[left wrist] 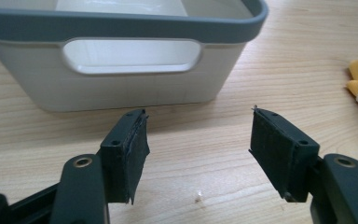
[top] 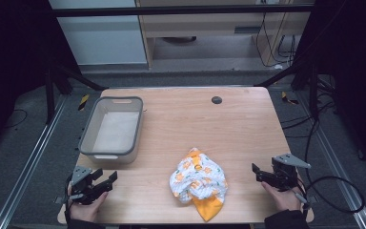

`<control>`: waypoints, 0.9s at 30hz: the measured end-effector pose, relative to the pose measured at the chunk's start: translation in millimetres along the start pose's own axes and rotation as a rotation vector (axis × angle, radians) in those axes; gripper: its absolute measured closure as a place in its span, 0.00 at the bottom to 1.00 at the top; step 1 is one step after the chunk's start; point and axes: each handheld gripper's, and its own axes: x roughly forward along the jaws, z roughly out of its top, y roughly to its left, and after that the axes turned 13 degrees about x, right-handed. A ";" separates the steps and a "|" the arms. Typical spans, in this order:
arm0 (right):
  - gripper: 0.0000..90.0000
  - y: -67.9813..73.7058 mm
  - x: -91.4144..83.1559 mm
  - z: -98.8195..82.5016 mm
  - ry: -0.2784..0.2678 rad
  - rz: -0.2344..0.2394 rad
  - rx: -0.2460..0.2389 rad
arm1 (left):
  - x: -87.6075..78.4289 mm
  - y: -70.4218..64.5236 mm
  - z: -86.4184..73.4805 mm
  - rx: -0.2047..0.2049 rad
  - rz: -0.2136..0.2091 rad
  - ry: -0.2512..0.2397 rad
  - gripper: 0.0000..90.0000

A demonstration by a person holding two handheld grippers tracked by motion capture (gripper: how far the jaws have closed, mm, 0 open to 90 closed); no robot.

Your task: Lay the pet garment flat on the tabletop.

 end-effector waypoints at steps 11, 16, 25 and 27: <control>0.28 13.2 -8.1 2.2 -0.004 0.057 -0.060 | 0.6 -20.6 5.2 0.090 -0.074 0.026 0.41; 0.32 17.8 -10.2 5.7 -0.001 0.094 -0.076 | 1.7 -29.7 8.1 0.119 -0.104 0.031 0.41; 0.41 30.0 -10.2 17.4 0.016 0.163 -0.098 | 2.0 -38.0 24.8 0.152 -0.151 0.006 0.44; 0.42 31.2 -10.4 19.2 0.015 0.166 -0.103 | 1.8 -40.3 29.1 0.160 -0.166 0.002 0.44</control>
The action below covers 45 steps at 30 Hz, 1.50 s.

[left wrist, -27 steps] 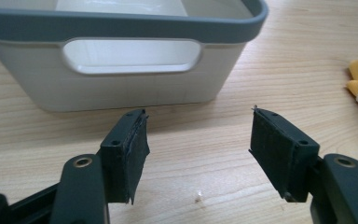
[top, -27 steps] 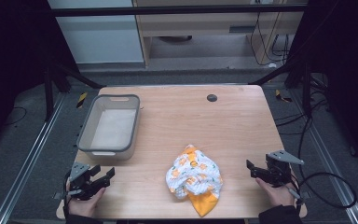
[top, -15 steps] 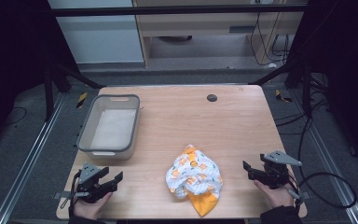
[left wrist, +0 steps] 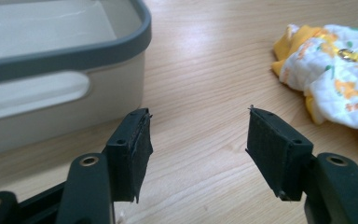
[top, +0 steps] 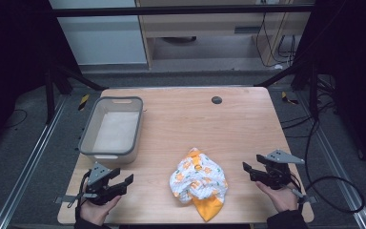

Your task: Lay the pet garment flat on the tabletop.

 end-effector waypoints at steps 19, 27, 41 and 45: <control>0.52 16.5 9.4 31.7 -0.007 0.052 -0.048 | 21.5 -13.9 54.0 0.085 -0.055 -0.058 0.52; 0.55 25.0 22.1 42.7 0.010 0.071 -0.057 | 42.4 -13.0 62.5 0.095 -0.050 -0.037 0.53; 0.59 42.9 40.4 55.4 0.046 0.099 -0.103 | 76.7 -24.3 74.9 0.109 -0.096 0.006 0.53; 0.60 45.9 45.9 55.9 0.057 0.110 -0.110 | 86.2 -31.1 76.7 0.117 -0.111 0.022 0.53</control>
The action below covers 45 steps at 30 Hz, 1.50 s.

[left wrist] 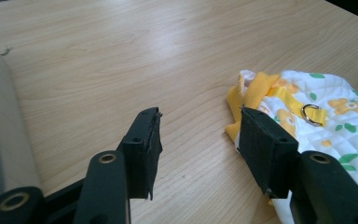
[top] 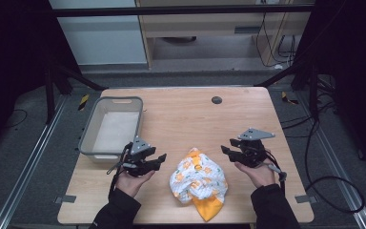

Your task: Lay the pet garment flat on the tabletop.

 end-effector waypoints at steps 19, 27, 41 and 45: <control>0.64 0.3 33.1 -12.9 0.087 0.049 -0.048 | 35.1 -19.6 -0.2 0.021 -0.071 0.085 0.54; 0.65 6.9 38.8 -16.3 0.100 0.084 -0.062 | 42.0 -24.5 -0.8 0.023 -0.084 0.104 0.55; 0.73 16.0 56.5 -27.4 0.237 0.114 -0.105 | 57.2 -32.0 -10.3 0.006 -0.121 0.144 0.58; 0.80 16.1 58.7 -29.5 0.267 0.120 -0.102 | 60.7 -34.6 -12.3 0.005 -0.135 0.147 0.59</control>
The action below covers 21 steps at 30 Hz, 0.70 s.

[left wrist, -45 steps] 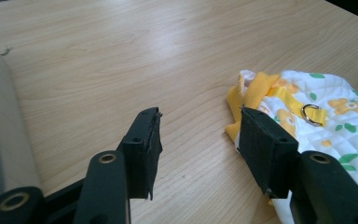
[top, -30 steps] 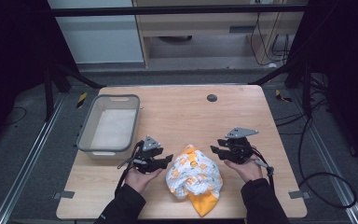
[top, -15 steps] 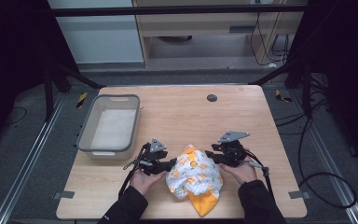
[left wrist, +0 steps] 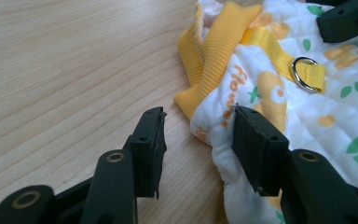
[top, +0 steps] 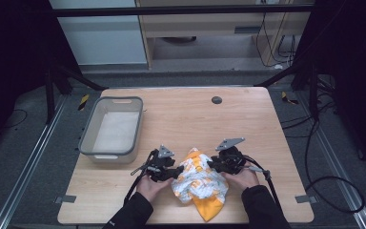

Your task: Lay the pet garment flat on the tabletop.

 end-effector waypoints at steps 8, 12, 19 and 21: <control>0.95 -1.5 2.4 -4.0 0.022 0.022 0.017 | 6.4 -4.8 -0.8 0.012 -0.037 0.009 0.70; 0.97 -0.5 4.1 -4.9 0.039 0.018 0.015 | 8.2 -7.3 -0.8 0.015 -0.046 0.008 0.78; 0.97 1.7 6.2 -5.3 0.035 0.020 0.000 | 8.9 -9.4 -2.6 0.032 -0.054 0.027 0.96; 0.97 1.8 4.9 -5.1 0.032 0.014 0.006 | 8.2 -9.6 -2.5 0.036 -0.056 0.026 0.97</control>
